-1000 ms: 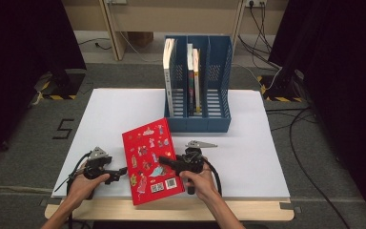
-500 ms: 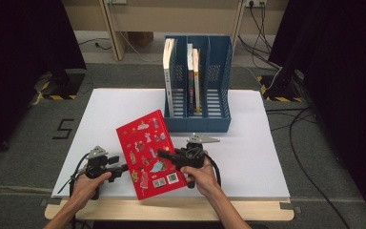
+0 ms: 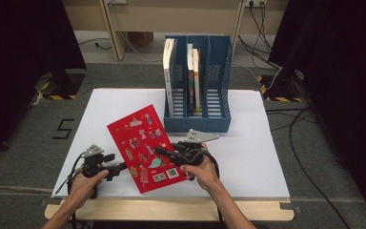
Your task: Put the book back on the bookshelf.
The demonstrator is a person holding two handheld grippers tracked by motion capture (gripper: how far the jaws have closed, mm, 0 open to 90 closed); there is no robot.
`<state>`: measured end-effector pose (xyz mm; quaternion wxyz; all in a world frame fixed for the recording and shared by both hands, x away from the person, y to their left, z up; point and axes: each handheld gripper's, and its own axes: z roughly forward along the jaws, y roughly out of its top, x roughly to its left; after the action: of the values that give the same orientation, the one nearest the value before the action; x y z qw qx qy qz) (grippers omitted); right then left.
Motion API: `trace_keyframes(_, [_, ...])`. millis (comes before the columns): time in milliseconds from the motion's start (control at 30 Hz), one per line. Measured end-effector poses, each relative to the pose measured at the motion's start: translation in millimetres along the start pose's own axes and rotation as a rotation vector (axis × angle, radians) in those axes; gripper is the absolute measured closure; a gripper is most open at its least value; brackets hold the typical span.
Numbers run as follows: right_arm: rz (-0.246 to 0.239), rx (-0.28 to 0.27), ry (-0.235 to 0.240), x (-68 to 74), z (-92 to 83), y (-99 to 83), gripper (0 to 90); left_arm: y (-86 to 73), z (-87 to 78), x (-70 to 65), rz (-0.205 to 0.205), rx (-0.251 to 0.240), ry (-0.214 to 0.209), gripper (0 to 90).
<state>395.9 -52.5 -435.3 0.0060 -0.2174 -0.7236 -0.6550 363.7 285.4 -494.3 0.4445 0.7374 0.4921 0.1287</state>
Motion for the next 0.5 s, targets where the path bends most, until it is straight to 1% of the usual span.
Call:
trace_keyframes(133, [0.009, -0.012, -0.002, 0.0, -8.7, -4.9, 73.8, -5.2, 5.5, 3.1, 0.027, 0.046, 0.041, 20.0])
trace_keyframes(233, [0.006, -0.015, 0.002, 1.4, -13.1, -6.3, 74.0, -5.5, 5.5, 3.8, 0.031, 0.046, 0.040, 19.6])
trace_keyframes(300, [-0.002, -0.017, -0.001, 3.0, -15.9, -6.2, 74.3, -5.9, 5.6, 3.6, 0.046, 0.048, 0.045, 19.8])
trace_keyframes(433, [-0.004, -0.031, -0.018, 4.7, -20.7, -4.3, 75.1, -6.3, 6.1, 4.7, 0.064, 0.044, 0.059, 19.8])
trace_keyframes(467, [-0.007, -0.047, -0.031, 4.9, -22.1, -2.7, 75.5, -6.4, 6.0, 5.3, 0.060, 0.041, 0.059, 19.8])
trace_keyframes(500, [-0.018, -0.052, -0.038, 4.6, -23.6, -0.5, 75.7, -6.5, 5.9, 5.8, 0.059, 0.039, 0.060, 19.8])
